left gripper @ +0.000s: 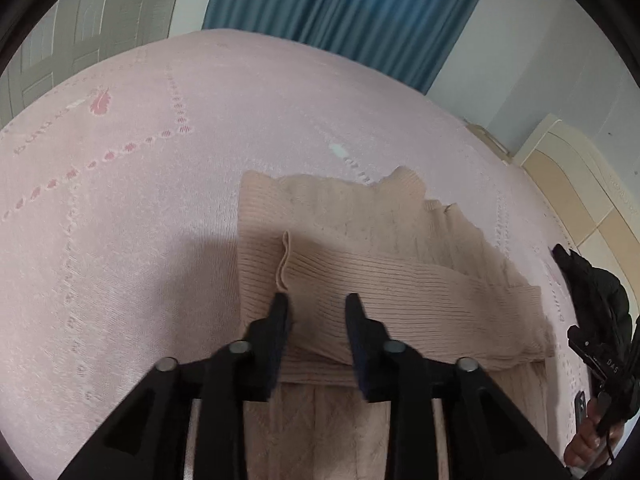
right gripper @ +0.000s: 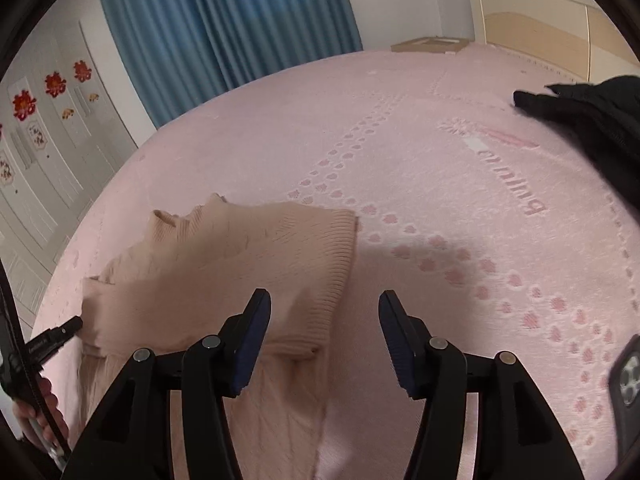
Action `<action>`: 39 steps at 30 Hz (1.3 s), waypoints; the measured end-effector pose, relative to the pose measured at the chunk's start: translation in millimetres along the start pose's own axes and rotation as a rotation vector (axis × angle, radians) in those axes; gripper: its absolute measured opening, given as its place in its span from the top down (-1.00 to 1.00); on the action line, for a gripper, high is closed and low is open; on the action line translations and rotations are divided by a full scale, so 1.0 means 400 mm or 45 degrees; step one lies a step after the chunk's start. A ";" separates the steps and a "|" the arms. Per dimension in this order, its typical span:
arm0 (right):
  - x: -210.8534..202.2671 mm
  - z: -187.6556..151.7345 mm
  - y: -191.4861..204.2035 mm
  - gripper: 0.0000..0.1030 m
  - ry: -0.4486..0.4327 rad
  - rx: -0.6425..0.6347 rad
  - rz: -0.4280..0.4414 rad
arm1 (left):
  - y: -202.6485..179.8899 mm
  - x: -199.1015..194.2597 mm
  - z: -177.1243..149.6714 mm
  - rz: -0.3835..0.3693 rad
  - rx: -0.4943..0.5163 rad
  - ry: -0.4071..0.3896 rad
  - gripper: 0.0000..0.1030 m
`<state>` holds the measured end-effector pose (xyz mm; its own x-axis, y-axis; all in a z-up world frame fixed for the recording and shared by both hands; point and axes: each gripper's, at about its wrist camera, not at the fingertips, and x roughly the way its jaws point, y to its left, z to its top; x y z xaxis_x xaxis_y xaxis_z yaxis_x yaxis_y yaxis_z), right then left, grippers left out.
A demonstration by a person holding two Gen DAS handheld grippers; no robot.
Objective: Fold small clothes
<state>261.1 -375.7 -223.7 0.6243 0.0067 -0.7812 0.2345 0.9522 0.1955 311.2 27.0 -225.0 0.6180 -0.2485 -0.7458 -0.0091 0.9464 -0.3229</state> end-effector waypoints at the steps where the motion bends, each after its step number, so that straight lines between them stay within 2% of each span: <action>1: 0.019 -0.002 0.007 -0.07 0.011 -0.001 -0.009 | -0.002 0.011 -0.008 0.027 0.009 0.022 0.47; 3: 0.057 -0.012 0.018 -0.07 0.043 -0.008 -0.039 | 0.000 0.020 -0.016 0.058 0.014 0.026 0.61; 6: 0.124 -0.031 0.013 0.05 0.138 0.012 -0.132 | 0.012 0.010 -0.029 0.048 0.003 0.019 0.63; 7: 0.130 -0.036 0.006 0.05 0.139 0.030 -0.122 | 0.017 0.002 -0.031 0.040 -0.005 0.022 0.63; 11: 0.092 -0.033 0.005 0.05 0.136 0.040 -0.132 | 0.015 -0.021 -0.039 0.039 -0.007 0.065 0.50; 14: 0.037 -0.040 0.005 0.05 0.147 0.046 -0.122 | -0.002 -0.062 -0.058 0.060 0.031 0.084 0.50; 16: -0.015 -0.051 0.005 0.05 0.154 0.052 -0.102 | -0.012 -0.096 -0.077 0.058 0.052 0.095 0.48; 19: -0.110 -0.076 0.002 -0.02 0.127 0.066 -0.087 | -0.031 -0.175 -0.119 0.041 0.075 0.098 0.07; 21: -0.187 -0.095 0.003 -0.03 0.091 0.079 -0.074 | -0.048 -0.258 -0.156 0.037 0.108 0.046 -0.26; 22: -0.225 -0.104 0.003 -0.03 0.072 0.080 -0.071 | -0.055 -0.296 -0.170 0.038 0.123 0.022 -0.31; 27: -0.393 -0.135 0.031 -0.03 0.002 0.058 -0.081 | -0.093 -0.467 -0.225 0.052 0.170 -0.053 -0.34; 30: -0.510 -0.161 0.048 -0.03 -0.076 0.057 -0.083 | -0.104 -0.571 -0.261 0.061 0.193 -0.125 -0.34; 32: -0.562 -0.173 0.060 -0.03 -0.081 0.042 -0.066 | -0.114 -0.631 -0.288 0.070 0.205 -0.161 -0.34; 39: -0.710 -0.238 0.129 -0.03 -0.115 -0.083 -0.015 | -0.106 -0.754 -0.362 0.079 0.146 -0.220 -0.34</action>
<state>25.0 -299.4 -48.4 0.6873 -0.0295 -0.7258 0.1952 0.9699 0.1455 11.3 31.7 -70.9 0.7447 -0.1591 -0.6481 0.0321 0.9786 -0.2034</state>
